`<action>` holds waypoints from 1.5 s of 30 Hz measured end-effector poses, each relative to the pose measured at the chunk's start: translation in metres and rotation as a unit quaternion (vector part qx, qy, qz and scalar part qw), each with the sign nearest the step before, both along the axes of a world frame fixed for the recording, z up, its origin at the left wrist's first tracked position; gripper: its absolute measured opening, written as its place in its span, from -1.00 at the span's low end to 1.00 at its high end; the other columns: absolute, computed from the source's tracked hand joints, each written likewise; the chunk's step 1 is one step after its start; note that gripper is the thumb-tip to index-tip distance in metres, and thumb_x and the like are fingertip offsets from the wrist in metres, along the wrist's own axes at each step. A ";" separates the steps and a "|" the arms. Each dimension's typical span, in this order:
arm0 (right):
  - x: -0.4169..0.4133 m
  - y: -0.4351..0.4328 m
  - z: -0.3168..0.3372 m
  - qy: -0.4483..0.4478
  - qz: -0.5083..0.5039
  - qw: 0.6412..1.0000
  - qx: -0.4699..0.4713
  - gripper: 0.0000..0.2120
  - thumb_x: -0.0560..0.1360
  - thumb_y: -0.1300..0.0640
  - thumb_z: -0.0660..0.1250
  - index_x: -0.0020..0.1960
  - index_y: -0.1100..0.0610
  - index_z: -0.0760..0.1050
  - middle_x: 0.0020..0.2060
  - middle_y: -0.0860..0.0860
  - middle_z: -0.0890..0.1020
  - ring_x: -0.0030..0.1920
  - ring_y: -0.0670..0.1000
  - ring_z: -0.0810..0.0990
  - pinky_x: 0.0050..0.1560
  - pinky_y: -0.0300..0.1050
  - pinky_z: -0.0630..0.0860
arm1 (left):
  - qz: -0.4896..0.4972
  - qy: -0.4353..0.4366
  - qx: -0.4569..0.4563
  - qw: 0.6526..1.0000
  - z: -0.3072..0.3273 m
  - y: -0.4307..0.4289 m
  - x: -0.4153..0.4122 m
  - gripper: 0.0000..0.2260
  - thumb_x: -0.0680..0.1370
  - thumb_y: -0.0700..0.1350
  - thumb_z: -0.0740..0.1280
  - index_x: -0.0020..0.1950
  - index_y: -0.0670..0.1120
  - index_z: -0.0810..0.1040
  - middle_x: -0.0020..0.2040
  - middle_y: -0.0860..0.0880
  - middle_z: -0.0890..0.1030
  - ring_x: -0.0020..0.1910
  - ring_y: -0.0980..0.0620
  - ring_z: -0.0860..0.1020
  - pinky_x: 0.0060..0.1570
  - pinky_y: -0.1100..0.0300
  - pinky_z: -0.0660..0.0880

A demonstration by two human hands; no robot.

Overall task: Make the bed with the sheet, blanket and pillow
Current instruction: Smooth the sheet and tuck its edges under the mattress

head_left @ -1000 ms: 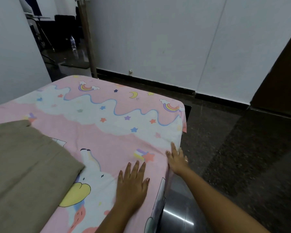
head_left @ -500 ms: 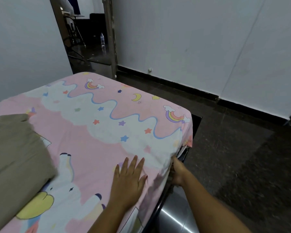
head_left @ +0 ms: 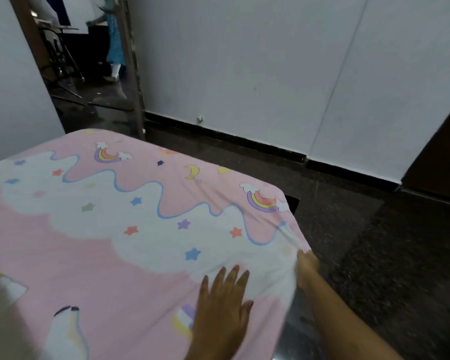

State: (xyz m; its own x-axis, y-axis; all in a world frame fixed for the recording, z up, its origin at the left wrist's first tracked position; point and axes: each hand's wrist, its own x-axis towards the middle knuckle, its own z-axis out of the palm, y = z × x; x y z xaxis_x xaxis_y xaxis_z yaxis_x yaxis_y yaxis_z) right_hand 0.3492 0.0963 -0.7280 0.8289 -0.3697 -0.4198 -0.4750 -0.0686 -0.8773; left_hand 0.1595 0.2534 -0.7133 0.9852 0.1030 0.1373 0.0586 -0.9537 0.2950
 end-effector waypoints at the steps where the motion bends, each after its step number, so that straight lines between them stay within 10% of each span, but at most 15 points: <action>1: 0.003 -0.006 -0.005 0.016 0.013 0.999 -0.045 -0.64 0.59 0.27 0.17 0.34 0.41 0.36 0.28 0.28 0.47 0.21 0.19 0.49 0.16 -0.02 0.41 | -0.001 0.008 -0.004 1.000 0.000 -0.001 0.008 -0.52 0.40 0.18 0.18 0.28 0.09 0.47 0.23 0.04 0.59 0.22 -0.05 0.52 0.42 0.01 -0.05; 6: 0.004 -0.006 -0.014 0.076 0.100 0.990 -0.063 -0.67 0.61 0.24 0.16 0.31 0.40 0.39 0.24 0.30 0.49 0.14 0.24 0.50 0.13 0.04 0.43 | -0.046 0.051 0.005 0.998 0.006 -0.005 0.039 -0.47 0.34 0.27 0.13 0.25 0.12 0.44 0.23 0.02 0.59 0.23 -0.11 0.52 0.34 -0.07 -0.04; 10: 0.015 -0.011 -0.009 0.143 0.141 0.971 0.131 -0.75 0.58 -0.04 0.23 0.13 0.12 0.48 -0.03 0.16 0.59 -0.07 0.14 0.56 -0.06 0.01 0.51 | -0.052 0.074 0.062 0.994 0.023 -0.015 0.089 -0.41 0.36 0.33 0.06 0.25 0.13 0.55 0.29 -0.03 0.55 0.28 -0.16 0.49 0.30 -0.21 0.17; 13: 0.066 -0.010 -0.014 0.158 0.193 0.950 0.188 -0.48 0.49 -0.29 0.22 0.08 0.17 0.51 -0.08 0.17 0.62 -0.08 0.16 0.59 -0.16 0.01 0.56 | -0.033 0.146 0.059 0.987 0.036 -0.027 0.139 -0.32 0.51 0.29 0.15 0.54 0.16 -0.04 0.57 -0.05 -0.05 0.52 -0.25 -0.07 0.38 -0.30 -0.03; 16: 0.132 0.012 -0.020 0.092 0.136 0.971 0.175 -0.72 0.56 0.08 0.26 0.08 0.31 0.48 0.04 0.26 0.58 -0.09 0.17 0.57 -0.16 0.00 0.55 | 0.021 0.188 0.055 0.981 0.039 -0.039 0.192 -0.22 0.49 0.34 0.16 0.51 0.20 -0.27 0.55 -0.06 -0.29 0.50 -0.26 -0.24 0.35 -0.37 -0.12; 20: 0.157 0.018 -0.043 -0.005 0.109 0.991 -0.083 -0.92 0.54 0.32 0.20 0.02 0.27 0.43 0.05 0.33 0.57 -0.02 0.23 0.53 0.05 0.08 0.47 | 0.071 0.189 0.057 0.978 0.036 -0.049 0.231 -0.23 0.46 0.42 0.08 0.47 0.26 -0.34 0.52 -0.10 -0.37 0.47 -0.35 -0.27 0.32 -0.41 -0.15; 25: 0.162 0.001 -0.077 -0.002 0.073 0.978 -0.193 -0.81 0.55 0.32 0.19 0.16 0.26 0.40 0.02 0.34 0.59 0.03 0.30 0.57 -0.08 -0.01 0.39 | 0.094 0.110 0.061 0.988 0.044 -0.051 0.258 -0.40 0.45 0.40 -0.06 0.47 0.28 0.15 0.56 -0.11 0.04 0.47 -0.37 0.09 0.24 -0.46 0.11; 34: 0.152 0.015 -0.081 0.052 0.055 0.992 -0.100 -0.75 0.60 0.09 0.20 0.15 0.26 0.37 0.14 0.34 0.52 0.13 0.32 0.50 0.07 0.05 0.41 | 0.046 0.203 0.039 0.977 0.046 -0.040 0.282 -0.33 0.50 0.38 0.06 0.51 0.27 -0.16 0.56 -0.06 -0.24 0.50 -0.25 -0.25 0.37 -0.34 -0.10; 40: 0.160 -0.018 -0.086 -0.035 0.321 0.839 -0.437 -0.79 0.61 0.20 0.09 0.15 0.23 0.44 0.16 0.19 0.48 0.11 0.19 0.54 0.06 0.00 0.45 | 0.015 0.198 -0.017 0.980 0.051 -0.030 0.285 -0.39 0.51 0.33 0.12 0.51 0.26 0.00 0.57 0.02 -0.10 0.53 -0.16 -0.16 0.40 -0.29 -0.07; 45: 0.154 -0.019 -0.042 0.029 0.254 0.844 -0.471 -0.70 0.59 0.21 0.10 0.25 0.18 0.46 0.27 0.14 0.40 0.24 0.19 0.43 0.19 0.04 0.42 | 0.038 0.026 -0.254 0.966 0.065 0.013 0.231 -0.59 0.56 -0.01 0.31 0.40 0.03 0.39 0.44 0.05 0.35 0.45 0.09 0.26 0.36 0.29 0.16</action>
State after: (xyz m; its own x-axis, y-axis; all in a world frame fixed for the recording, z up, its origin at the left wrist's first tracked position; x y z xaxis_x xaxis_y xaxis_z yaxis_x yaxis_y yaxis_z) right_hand 0.5028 0.0774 -0.7701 0.9693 -0.1649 -0.1825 -0.2140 -0.9310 -0.2956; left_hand 0.3900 0.2660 -0.6481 0.9761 0.2173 0.0001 0.1509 -0.6783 0.7191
